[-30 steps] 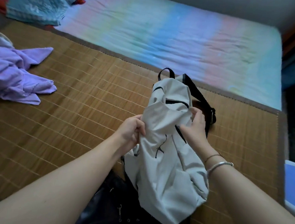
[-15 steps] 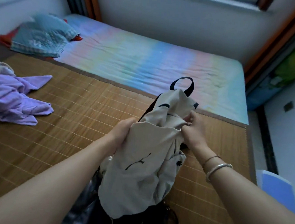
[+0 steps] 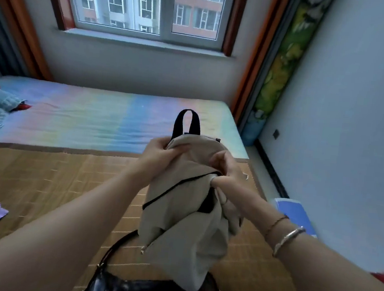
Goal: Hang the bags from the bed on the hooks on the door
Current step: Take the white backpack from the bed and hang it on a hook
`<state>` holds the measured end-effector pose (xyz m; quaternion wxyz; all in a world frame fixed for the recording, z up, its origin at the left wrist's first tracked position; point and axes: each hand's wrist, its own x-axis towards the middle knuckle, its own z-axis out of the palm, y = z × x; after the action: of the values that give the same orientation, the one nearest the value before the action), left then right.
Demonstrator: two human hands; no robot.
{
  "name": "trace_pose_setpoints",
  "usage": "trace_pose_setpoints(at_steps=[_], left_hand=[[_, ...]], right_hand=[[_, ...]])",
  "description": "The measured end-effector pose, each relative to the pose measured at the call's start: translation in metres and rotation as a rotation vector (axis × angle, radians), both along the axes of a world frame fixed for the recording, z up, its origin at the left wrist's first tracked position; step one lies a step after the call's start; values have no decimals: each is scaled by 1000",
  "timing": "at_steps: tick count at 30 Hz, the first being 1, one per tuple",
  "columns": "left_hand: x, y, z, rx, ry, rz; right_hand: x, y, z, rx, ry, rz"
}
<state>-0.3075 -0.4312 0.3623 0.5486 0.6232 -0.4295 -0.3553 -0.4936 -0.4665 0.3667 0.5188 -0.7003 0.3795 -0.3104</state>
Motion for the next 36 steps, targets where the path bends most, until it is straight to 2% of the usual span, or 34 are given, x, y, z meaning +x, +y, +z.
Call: trace_pose_setpoints(at_steps=[2, 4, 7, 10, 14, 17, 20, 22, 25, 29, 33, 36], left_hand=[[-22, -3, 14, -54, 16, -79], [-51, -5, 28, -61, 11, -227], [-100, -10, 44, -92, 20, -437], [-157, -7, 62, -108, 19, -646], [-224, 3, 85, -89, 88, -876], [-292, 19, 101, -51, 116, -1090], [-369, 45, 117, 6, 165, -1364], [-424, 69, 131, 35, 158, -1544], [-502, 103, 147, 57, 127, -1752], [-603, 143, 157, 30, 58, -1887], [-719, 193, 148, 44, 6, -2006], [-807, 248, 131, 42, -86, -2082]], right_hand=[[-22, 10, 15, 31, -62, -146], [-51, 21, 33, -23, -158, -408], [-106, 31, 53, -184, -84, -658], [-174, 50, 66, -186, 118, -681], [-252, 92, 79, 66, 123, -628], [-317, 138, 91, 83, 91, -719], [-377, 181, 103, 40, 146, -781], [-424, 211, 102, 64, 101, -835], [-494, 252, 90, 149, 130, -1084], [-580, 318, 95, 107, 1, -1372], [-679, 428, 124, -65, -93, -1704], [-730, 494, 152, -198, -17, -1828]])
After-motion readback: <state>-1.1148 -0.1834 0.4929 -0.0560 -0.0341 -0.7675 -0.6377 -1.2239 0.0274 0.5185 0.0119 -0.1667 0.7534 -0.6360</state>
